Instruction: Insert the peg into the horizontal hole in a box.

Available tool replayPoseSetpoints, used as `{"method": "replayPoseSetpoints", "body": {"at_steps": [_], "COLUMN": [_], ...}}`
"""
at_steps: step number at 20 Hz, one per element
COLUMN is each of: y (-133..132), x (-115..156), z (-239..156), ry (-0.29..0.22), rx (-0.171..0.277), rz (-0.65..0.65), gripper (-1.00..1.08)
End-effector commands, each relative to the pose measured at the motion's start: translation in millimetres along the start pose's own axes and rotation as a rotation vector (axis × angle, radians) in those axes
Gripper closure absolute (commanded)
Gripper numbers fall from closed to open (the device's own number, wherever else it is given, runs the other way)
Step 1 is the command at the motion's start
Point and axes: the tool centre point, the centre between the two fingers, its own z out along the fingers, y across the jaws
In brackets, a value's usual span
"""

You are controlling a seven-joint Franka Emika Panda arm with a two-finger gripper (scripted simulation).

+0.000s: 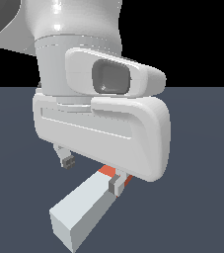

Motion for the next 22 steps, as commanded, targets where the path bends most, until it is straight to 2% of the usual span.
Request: {"method": "replayPoseSetpoints", "body": {"at_steps": [1,9,22], "y": [0,-1,-1], "x": [-7,-8,-8], "z": [5,10,55], "ry": [0.001,0.001,0.002], "rx": [0.0,0.001,0.001], "rz": [0.03,0.03,0.032], "gripper": [-0.92,-0.92,-0.92]}}
